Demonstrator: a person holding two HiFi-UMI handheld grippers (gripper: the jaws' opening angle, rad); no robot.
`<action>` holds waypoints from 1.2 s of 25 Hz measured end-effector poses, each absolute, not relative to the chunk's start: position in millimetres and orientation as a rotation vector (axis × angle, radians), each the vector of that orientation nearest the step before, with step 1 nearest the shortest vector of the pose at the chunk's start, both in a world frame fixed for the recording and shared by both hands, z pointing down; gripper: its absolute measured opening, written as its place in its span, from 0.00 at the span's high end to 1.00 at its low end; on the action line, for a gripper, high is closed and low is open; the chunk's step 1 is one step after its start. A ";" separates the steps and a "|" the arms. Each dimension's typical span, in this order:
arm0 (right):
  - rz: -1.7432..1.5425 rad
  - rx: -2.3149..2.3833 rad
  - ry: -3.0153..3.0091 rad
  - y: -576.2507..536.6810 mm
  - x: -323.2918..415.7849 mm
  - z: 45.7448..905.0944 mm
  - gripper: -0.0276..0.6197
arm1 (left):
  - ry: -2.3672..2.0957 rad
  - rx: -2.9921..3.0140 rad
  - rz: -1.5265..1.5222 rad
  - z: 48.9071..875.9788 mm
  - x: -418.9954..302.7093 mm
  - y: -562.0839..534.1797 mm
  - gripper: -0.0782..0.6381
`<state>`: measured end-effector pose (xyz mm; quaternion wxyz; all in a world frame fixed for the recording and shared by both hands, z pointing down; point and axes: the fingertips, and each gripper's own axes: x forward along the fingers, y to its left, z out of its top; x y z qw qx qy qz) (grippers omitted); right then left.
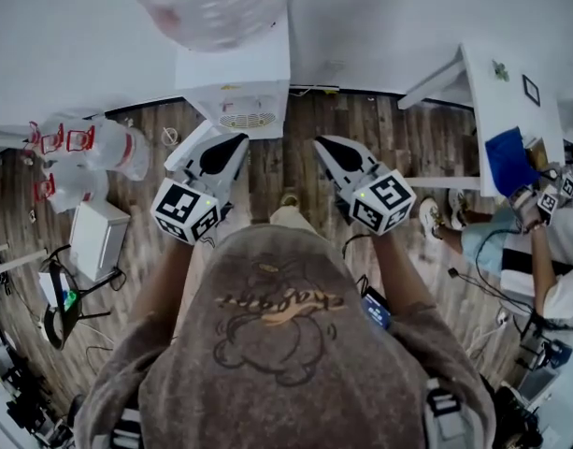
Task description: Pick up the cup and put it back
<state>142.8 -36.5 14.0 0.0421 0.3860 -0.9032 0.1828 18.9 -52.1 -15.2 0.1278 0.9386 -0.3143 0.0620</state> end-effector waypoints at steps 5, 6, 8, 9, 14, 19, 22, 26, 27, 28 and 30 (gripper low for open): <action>0.524 1.125 -2.782 -48.0 147.1 8.6 0.95 | -0.928 2.736 0.162 -18.3 25.8 -63.5 0.89; 0.514 1.113 -2.783 -50.3 149.0 7.2 0.95 | -0.935 2.733 0.150 -18.8 26.9 -66.4 0.89; 0.509 1.102 -2.774 -52.9 155.2 5.1 0.95 | -0.938 2.720 0.137 -18.8 29.8 -69.6 0.89; 0.514 1.104 -2.770 -54.9 158.2 4.1 0.95 | -0.935 2.714 0.137 -18.9 30.7 -71.1 0.89; 0.514 1.112 -2.772 -70.3 154.0 -2.7 0.95 | -0.896 2.719 0.136 -25.6 28.6 -82.7 0.89; 0.487 1.107 -2.781 -80.2 136.4 -12.2 0.95 | -0.838 2.716 0.136 -28.2 23.6 -88.5 0.89; 0.441 1.101 -2.779 -82.9 126.5 -17.7 0.95 | -0.806 2.727 0.118 -34.0 23.1 -89.4 0.89; 0.430 1.129 -2.767 -78.6 124.3 -23.8 0.95 | -0.765 2.738 0.112 -34.0 29.2 -83.8 0.89; 0.420 1.132 -2.760 -76.9 125.0 -25.0 0.95 | -0.757 2.736 0.111 -32.2 30.7 -82.2 0.89; 0.411 1.131 -2.756 -75.2 125.6 -26.4 0.95 | -0.750 2.735 0.111 -30.2 32.0 -80.8 0.89; 0.392 1.118 -2.755 -71.1 126.8 -28.4 0.95 | -0.735 2.739 0.109 -28.1 35.4 -78.6 0.89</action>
